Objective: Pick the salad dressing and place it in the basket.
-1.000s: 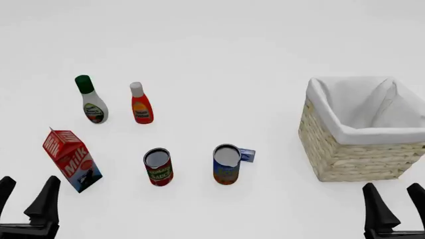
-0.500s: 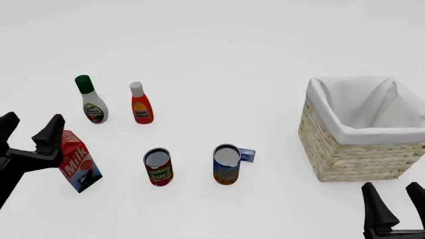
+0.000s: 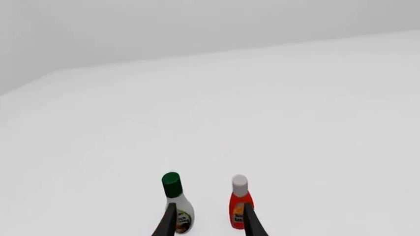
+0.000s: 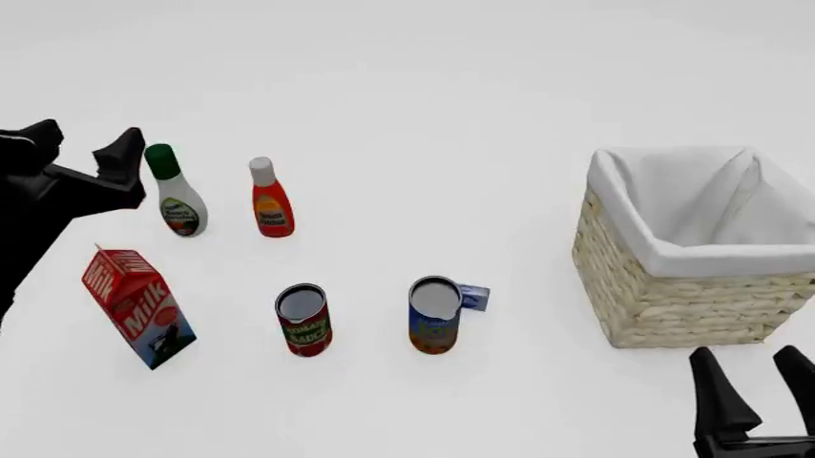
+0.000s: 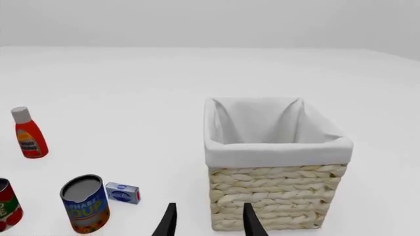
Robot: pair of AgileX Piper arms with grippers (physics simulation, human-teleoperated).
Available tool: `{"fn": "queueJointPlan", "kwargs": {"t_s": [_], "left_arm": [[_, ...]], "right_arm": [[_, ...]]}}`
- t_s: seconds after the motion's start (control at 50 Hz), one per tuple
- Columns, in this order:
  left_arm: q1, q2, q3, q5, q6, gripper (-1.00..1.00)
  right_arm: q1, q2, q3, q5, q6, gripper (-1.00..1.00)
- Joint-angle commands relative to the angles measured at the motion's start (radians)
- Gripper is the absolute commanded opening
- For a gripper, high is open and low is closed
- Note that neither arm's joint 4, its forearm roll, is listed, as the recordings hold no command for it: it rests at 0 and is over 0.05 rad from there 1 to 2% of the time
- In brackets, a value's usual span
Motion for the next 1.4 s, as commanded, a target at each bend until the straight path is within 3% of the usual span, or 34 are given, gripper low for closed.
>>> {"fn": "queueJointPlan", "kwargs": {"t_s": [0.02,0.52,0.58,1.24,1.4], "left_arm": [[0.024,0.16,-0.138,0.023,-0.002,1.0],[0.085,0.421,-0.428,0.153,-0.019,1.0],[0.089,0.466,-0.481,0.187,-0.05,1.0],[0.146,0.707,-0.843,0.434,-0.064,1.0],[0.168,0.76,-0.921,0.492,-0.107,1.0]], "right_arm": [[0.006,0.004,0.004,-0.005,-0.001,1.0],[0.01,0.005,0.005,0.002,-0.002,1.0],[0.01,0.003,0.005,0.006,0.0,1.0],[0.01,-0.014,0.006,0.029,0.004,1.0],[0.014,-0.014,0.006,0.027,0.008,1.0]]}}
